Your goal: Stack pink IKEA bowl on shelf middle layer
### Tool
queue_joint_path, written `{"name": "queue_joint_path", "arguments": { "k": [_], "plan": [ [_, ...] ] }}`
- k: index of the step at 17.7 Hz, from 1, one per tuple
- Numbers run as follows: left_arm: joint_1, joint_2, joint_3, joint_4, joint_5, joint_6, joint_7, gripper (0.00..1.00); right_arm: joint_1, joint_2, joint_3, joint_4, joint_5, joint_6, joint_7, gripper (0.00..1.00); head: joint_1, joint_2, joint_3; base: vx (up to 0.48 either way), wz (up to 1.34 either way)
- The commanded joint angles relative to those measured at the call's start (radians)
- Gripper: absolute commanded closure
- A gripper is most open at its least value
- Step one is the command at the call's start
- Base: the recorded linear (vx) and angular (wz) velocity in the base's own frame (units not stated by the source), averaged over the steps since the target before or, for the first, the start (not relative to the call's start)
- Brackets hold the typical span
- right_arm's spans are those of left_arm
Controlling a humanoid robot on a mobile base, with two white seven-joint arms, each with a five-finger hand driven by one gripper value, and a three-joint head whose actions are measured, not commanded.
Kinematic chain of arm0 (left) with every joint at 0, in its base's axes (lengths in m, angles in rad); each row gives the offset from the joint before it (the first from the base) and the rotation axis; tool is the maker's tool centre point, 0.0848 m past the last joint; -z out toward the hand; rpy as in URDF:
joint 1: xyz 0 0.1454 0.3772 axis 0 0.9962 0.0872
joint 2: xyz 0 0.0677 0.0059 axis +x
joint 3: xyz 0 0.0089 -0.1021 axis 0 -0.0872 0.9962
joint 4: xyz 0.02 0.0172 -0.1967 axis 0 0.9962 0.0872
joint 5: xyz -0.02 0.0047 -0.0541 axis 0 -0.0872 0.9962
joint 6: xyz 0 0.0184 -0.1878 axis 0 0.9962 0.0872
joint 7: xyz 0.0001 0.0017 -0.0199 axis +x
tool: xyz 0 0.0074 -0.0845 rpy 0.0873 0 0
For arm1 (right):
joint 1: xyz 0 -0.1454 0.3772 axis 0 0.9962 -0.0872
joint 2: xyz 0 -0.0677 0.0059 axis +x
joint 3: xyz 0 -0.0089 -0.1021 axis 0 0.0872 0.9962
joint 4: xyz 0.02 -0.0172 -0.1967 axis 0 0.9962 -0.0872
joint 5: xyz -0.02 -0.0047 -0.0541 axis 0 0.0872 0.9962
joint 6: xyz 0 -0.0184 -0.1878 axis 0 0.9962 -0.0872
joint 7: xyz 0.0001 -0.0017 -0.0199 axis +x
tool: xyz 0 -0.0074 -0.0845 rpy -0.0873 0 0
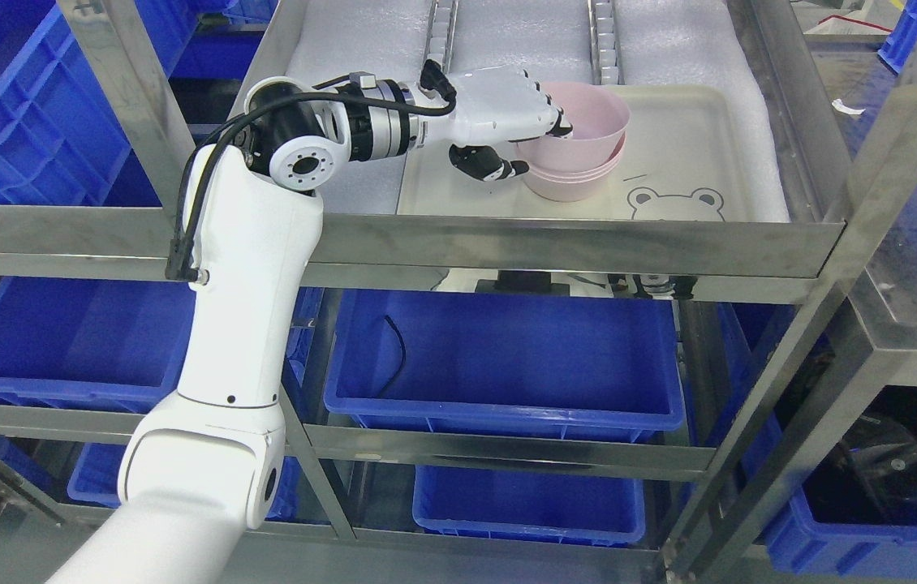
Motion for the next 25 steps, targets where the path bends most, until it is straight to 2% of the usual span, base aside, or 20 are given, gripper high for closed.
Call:
{"name": "queue_joint_path", "arguments": {
  "k": [1, 6, 10, 12, 14, 16, 18, 22, 25],
  "plan": [
    [-0.009, 0.017, -0.002, 0.020, -0.002, 0.002, 0.004, 0.48, 0.000, -0.017, 0.005, -0.017, -0.001, 0.001, 0.001, 0.00, 0.0000, 0.000, 0.000, 0.000, 0.00],
    [-0.031, 0.017, 0.016, 0.013, 0.009, 0.000, 0.043, 0.29, 0.000, -0.017, 0.003, -0.017, 0.000, 0.001, 0.001, 0.00, 0.0000, 0.000, 0.000, 0.000, 0.00],
    [-0.032, 0.017, 0.053, 0.006, 0.021, -0.001, 0.078, 0.21, 0.000, -0.017, 0.005, -0.017, 0.000, 0.001, 0.001, 0.00, 0.0000, 0.000, 0.000, -0.002, -0.01],
    [-0.034, 0.017, 0.068, 0.001, 0.145, 0.000, 0.106, 0.19, 0.000, -0.017, 0.005, -0.017, -0.001, 0.001, 0.001, 0.00, 0.0000, 0.000, 0.000, 0.000, 0.00],
    [-0.029, 0.017, 0.051, 0.001, 0.382, 0.000, 0.107, 0.18, 0.000, -0.017, 0.005, -0.017, 0.000, 0.001, 0.001, 0.00, 0.0000, 0.000, 0.000, 0.001, -0.01],
    [-0.014, 0.017, -0.011, -0.008, 0.585, -0.006, 0.107, 0.14, 0.000, -0.017, 0.005, -0.017, -0.001, 0.001, 0.001, 0.00, 0.0000, 0.000, 0.000, 0.000, 0.01],
    [0.038, 0.017, -0.106, -0.055, 0.670, -0.015, 0.107, 0.14, 0.000, -0.017, 0.005, -0.017, -0.001, 0.001, 0.001, 0.00, 0.0000, 0.000, 0.000, 0.000, 0.01],
    [0.191, 0.017, -0.402, -0.180, 0.672, -0.015, 0.174, 0.13, 0.000, -0.017, 0.005, -0.017, 0.000, 0.001, 0.001, 0.00, 0.0000, 0.000, 0.000, 0.000, 0.00],
    [0.343, 0.017, -0.489, -0.227, 0.666, -0.015, 0.178, 0.15, 0.000, -0.017, 0.003, -0.017, 0.000, 0.001, 0.001, 0.00, 0.0000, 0.000, 0.000, 0.000, 0.00]
  ]
}}
